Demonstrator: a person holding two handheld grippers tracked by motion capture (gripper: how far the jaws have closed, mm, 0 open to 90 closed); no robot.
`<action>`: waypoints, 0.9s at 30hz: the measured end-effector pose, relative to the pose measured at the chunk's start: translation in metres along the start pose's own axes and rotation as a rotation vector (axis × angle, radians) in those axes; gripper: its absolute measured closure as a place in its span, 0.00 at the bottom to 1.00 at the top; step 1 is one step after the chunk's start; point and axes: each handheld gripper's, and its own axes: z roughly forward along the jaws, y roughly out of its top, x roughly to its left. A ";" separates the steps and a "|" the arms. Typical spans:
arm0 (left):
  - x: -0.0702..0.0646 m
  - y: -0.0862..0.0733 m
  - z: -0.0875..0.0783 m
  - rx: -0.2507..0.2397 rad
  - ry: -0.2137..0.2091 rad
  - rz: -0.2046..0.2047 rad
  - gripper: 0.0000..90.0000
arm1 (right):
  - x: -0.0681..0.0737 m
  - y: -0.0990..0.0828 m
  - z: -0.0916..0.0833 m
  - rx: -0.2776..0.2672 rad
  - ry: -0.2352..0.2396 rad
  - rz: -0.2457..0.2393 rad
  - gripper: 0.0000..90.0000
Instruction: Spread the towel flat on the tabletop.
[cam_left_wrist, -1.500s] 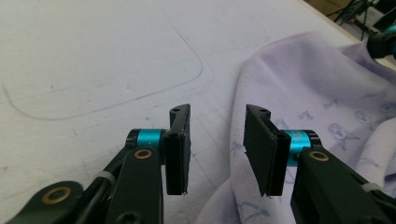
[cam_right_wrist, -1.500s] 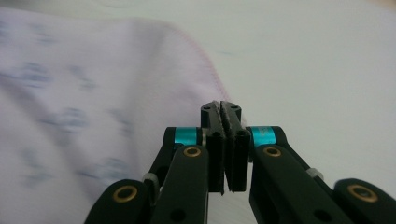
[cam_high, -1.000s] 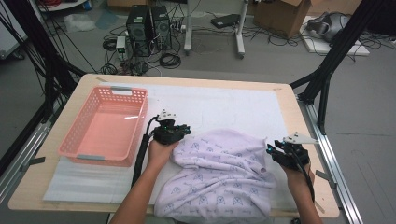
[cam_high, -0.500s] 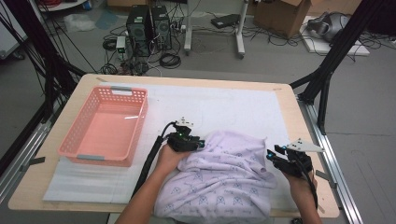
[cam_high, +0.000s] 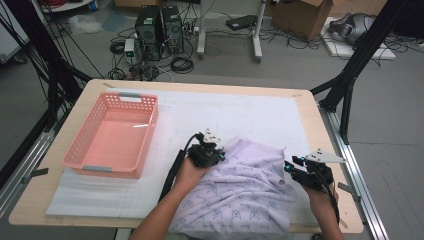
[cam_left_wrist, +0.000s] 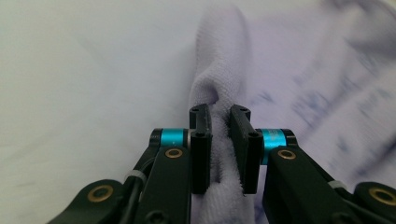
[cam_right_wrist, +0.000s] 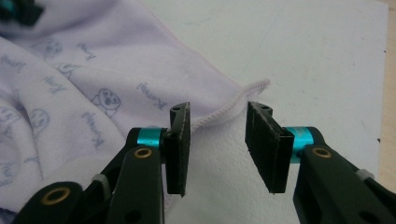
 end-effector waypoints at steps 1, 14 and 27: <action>0.006 0.002 -0.005 -0.040 0.040 -0.022 0.88 | 0.000 0.000 0.000 -0.001 0.000 0.001 0.66; 0.047 0.001 -0.037 -0.167 0.324 -0.075 0.53 | 0.001 0.011 0.020 -0.006 0.041 0.027 0.64; 0.065 -0.017 -0.040 -0.170 0.241 -0.194 0.55 | 0.013 0.059 0.115 0.193 0.085 -0.013 0.95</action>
